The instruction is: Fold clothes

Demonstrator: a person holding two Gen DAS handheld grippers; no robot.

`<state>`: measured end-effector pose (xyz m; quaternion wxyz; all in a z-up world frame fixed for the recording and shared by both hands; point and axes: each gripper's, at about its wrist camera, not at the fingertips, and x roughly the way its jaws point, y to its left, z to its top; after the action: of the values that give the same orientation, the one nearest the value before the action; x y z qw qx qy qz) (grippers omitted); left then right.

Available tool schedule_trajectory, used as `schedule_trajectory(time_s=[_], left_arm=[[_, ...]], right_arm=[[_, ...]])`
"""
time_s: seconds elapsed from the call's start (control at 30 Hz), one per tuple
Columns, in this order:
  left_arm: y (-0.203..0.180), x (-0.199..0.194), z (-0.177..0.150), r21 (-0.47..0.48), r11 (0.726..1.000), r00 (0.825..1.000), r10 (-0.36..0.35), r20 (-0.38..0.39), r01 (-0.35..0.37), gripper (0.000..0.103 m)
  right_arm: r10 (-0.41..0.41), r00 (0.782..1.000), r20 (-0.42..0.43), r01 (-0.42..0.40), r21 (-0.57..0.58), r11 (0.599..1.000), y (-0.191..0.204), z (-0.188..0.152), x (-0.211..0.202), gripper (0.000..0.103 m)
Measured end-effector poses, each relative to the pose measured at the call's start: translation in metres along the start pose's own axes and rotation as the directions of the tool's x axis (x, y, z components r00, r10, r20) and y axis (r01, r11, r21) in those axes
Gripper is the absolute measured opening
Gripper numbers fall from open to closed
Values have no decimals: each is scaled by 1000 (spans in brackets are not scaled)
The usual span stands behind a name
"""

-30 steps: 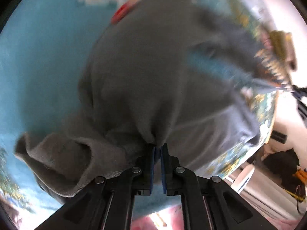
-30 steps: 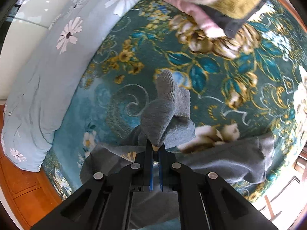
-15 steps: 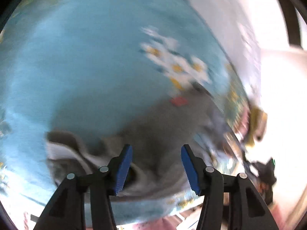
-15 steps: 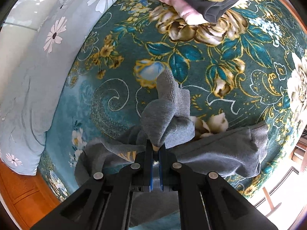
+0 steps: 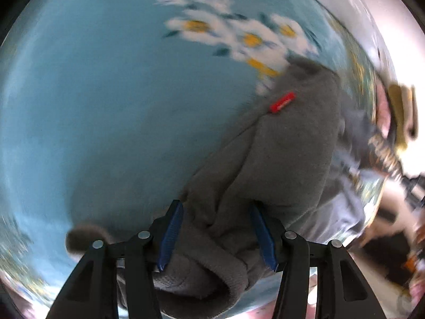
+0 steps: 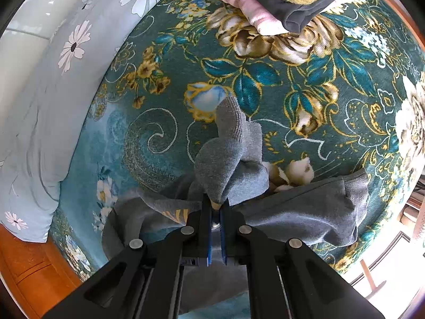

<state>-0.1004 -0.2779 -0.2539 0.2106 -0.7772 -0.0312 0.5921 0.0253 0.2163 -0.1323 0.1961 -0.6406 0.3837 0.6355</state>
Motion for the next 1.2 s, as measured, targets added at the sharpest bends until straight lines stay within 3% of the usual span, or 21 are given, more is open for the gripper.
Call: schedule_trajectory(time_s=[0.17,0.27,0.37,0.47,0.67,0.77,0.83,0.93,1.1,1.2], left_arm=[[-14,-1,7,31,999,999,45,-6,-45,12],[-14,-16,6,43,996,997,71,40,-73,8],[-8,-48,7,33,990,983,131,126,-136,7],[7,-91,15,8,974,949,221,226,-228,7],[67,-180,35,-76,920,844,385,374,-386,7],[84,-192,60,-84,896,821,435,370,-437,7],[95,-192,73,-87,885,819,457,347,-457,7],[107,-166,104,-113,885,838,465,284,-453,7],[141,-134,118,-264,897,897,406,174,-355,7],[159,-130,112,-371,884,919,361,158,-284,11]], right_arm=[[4,1000,4,-4,0,1000,-1,1,-1,6],[7,1000,10,-7,4,1000,-2,3,-2,6],[7,999,31,-7,12,1000,-2,6,-4,6],[1,998,66,0,-4,1000,3,10,-10,5],[43,989,141,-43,-4,999,20,25,-23,5],[69,983,172,-69,-11,998,33,38,-28,5],[76,980,184,-76,-7,997,43,51,-28,5],[77,979,188,-76,-12,997,59,70,-24,5],[59,989,137,-55,-30,998,91,92,3,5],[114,988,108,-114,-8,993,102,99,19,8]])
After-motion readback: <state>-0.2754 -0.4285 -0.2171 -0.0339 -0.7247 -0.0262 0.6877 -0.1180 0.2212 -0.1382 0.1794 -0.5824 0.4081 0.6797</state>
